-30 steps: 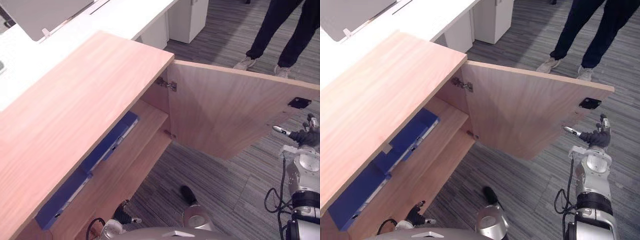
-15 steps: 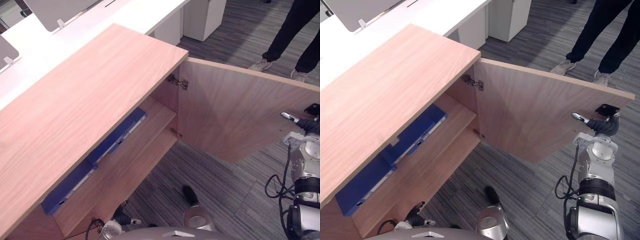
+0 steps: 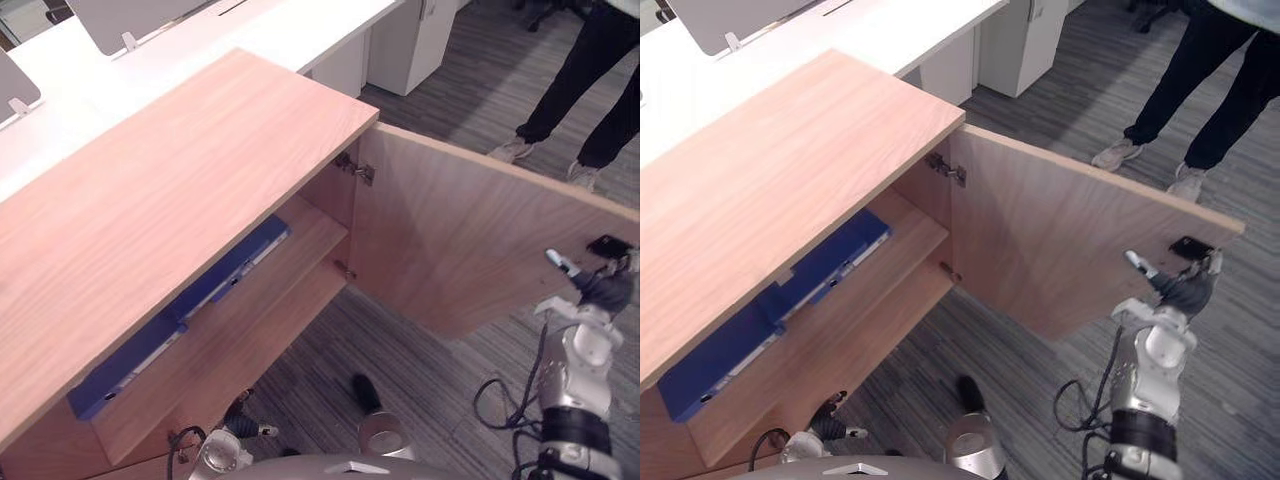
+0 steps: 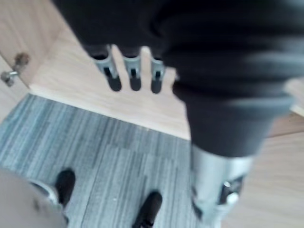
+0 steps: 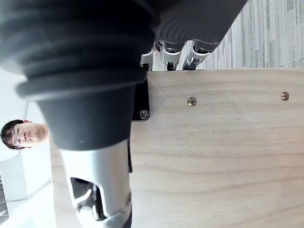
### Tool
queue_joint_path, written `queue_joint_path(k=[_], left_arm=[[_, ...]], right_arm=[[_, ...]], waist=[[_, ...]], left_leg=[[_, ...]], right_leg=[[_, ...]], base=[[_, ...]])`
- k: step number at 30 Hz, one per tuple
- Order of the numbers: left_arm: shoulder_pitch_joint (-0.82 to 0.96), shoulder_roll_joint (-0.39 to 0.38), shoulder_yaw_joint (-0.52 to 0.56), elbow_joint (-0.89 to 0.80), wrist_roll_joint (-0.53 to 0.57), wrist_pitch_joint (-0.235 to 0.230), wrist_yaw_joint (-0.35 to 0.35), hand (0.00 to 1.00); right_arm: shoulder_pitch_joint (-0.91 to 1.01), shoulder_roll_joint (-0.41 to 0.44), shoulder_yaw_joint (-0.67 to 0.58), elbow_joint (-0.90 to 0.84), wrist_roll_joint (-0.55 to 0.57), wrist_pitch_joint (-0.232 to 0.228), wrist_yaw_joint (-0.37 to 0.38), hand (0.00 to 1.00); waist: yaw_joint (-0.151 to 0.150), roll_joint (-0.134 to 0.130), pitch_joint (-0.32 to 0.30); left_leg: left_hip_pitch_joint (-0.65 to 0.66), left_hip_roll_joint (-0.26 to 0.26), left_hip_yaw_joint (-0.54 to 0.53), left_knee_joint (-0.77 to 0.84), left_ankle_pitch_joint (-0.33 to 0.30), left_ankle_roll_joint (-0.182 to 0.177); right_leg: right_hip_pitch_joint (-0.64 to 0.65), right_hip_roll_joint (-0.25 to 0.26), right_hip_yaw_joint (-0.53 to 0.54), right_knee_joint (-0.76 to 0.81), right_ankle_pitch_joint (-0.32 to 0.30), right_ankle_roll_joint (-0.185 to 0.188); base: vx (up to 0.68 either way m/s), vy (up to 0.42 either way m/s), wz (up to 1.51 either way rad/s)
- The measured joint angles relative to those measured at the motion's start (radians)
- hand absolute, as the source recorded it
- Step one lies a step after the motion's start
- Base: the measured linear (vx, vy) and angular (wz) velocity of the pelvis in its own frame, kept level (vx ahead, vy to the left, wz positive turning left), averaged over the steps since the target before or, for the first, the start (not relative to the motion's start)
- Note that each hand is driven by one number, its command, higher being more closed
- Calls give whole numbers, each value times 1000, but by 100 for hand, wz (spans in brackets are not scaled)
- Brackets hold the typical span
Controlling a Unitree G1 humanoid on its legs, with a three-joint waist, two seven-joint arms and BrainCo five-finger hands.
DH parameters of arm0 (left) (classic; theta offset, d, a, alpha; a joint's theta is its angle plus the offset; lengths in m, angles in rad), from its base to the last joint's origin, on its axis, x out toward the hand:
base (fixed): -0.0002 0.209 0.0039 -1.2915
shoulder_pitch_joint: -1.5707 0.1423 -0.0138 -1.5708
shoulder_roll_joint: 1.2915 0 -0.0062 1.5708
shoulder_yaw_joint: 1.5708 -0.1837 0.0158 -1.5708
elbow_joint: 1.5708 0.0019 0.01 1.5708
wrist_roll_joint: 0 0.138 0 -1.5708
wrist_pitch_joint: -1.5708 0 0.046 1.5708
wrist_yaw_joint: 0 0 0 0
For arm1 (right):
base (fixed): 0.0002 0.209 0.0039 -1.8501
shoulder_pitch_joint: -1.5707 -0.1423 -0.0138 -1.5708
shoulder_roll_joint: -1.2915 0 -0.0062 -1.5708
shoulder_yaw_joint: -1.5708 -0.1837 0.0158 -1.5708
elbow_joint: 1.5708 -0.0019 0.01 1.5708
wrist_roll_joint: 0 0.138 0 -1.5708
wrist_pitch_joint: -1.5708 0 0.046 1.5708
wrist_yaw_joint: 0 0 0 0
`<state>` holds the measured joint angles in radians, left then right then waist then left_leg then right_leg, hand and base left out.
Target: Walk over to the cabinet, pick up the folder, carry it to the office cabinet, place the folder inside the office cabinet, then close the office cabinet door
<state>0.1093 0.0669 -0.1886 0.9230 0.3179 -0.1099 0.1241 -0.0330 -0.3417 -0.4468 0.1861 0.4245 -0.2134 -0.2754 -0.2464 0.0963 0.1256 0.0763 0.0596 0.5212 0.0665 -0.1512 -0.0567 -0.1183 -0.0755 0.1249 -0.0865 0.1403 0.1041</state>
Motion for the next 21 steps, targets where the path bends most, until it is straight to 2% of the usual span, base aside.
queue_joint_path(k=[4, 9, 14, 21], left_arm=[[-9, 6, 14, 3, 1, 13, 2, 0], [-10, 7, 21, 23, 3, 25, 8, 0], [-6, 8, 18, 39, 35, 38, 24, 0], [-6, 12, -20, 28, 40, 39, 26, 0]], right_arm=[[157, 143, 46, -151, -41, -1, 1, 0], [323, 257, 110, -295, -80, -4, 1, 0], [456, 324, 177, -370, -146, -5, 2, 0], [651, 343, 345, -484, -188, -3, 18, 0]], waist=[[5, -39, -20], [11, -53, -45], [19, -69, -76], [21, -104, -94]], left_leg=[[1, 3, -3, -15, 17, -2], [4, 7, -5, -15, 19, -3], [6, 7, -7, -15, 19, -3], [-2, 6, -3, -16, 17, -9]], right_leg=[[-7, 6, -1, 0, 2, -12], [-3, 8, -1, 0, 12, -11], [1, 7, 1, 6, 14, -12], [-22, 7, 11, 35, 11, -13]], base=[[-126, -82, -4], [-76, -50, -1], [-58, -31, 0], [-75, -35, -2]])
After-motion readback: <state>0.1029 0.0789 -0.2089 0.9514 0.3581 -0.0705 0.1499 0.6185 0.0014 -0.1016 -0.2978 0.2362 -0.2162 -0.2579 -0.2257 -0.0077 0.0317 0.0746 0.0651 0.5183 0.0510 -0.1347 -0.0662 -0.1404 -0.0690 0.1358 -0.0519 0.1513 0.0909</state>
